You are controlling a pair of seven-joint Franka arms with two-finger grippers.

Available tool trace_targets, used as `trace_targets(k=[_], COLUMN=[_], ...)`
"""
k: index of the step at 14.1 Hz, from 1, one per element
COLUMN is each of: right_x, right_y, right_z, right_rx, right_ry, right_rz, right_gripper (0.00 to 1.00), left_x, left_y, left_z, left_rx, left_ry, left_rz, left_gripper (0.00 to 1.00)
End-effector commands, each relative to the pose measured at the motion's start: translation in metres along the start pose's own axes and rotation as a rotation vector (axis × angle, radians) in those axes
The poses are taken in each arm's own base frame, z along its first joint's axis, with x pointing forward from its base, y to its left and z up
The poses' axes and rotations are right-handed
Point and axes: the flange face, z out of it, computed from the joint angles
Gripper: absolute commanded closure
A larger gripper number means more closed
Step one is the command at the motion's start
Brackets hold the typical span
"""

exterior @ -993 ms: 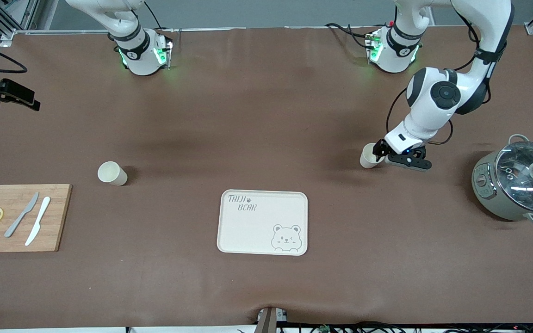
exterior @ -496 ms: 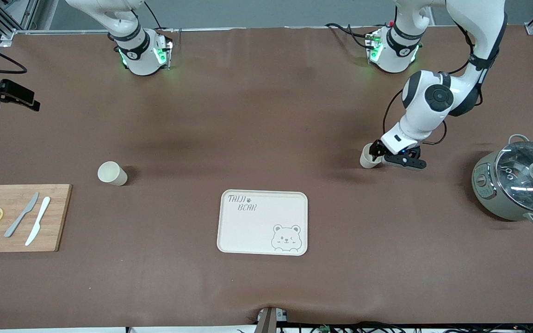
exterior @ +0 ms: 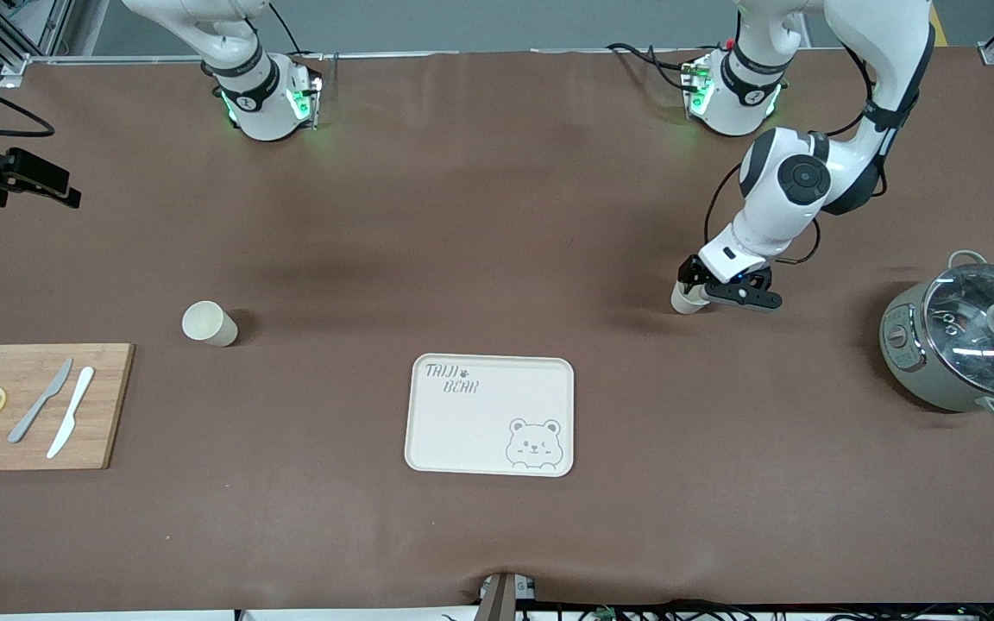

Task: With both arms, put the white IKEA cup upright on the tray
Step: 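Lower the left gripper around the white cup and close it, then carry the white cup with the left gripper onto the bear tray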

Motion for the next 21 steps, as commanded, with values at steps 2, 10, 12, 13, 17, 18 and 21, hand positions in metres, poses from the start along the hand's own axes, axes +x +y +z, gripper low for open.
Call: trace_targets(k=[2,10,12,13,17,18,21], right_x=[-0.001,0.000,0.000,0.000,0.000,0.000,0.000], right_y=[-0.008,-0.005,-0.004,-0.005,-0.005,-0.005,-0.004], right_z=[-0.004,0.001,0.001,0.002,0.002,0.002,0.003], right_rx=[0.016,0.017,0.017,0.017,0.017,0.017,0.017], right_ry=[0.016,-0.009,-0.009,-0.011,-0.011,-0.011,-0.014], right_rz=[-0.002,0.003,0.005,0.003,0.003,0.003,0.005], right_gripper=[0.00,0.00,0.00,0.00,0.00,0.00,0.00], left_x=[-0.003,0.002,0.005,0.008,0.034,0.044,0.088], left_y=[-0.002,-0.003,-0.002,-0.001,0.004,0.006,0.029], left_z=[-0.003,-0.004,-0.004,-0.004,-0.018,-0.024,-0.049], left_rx=[0.003,0.002,0.000,-0.001,-0.007,-0.008,-0.023], left_ry=[0.017,0.023,0.025,0.027,0.071,0.079,0.056], left_rz=[-0.013,0.004,0.006,0.001,-0.014,-0.014,-0.034], left_gripper=[0.13,1.00,1.00,1.00,1.00,1.00,1.00])
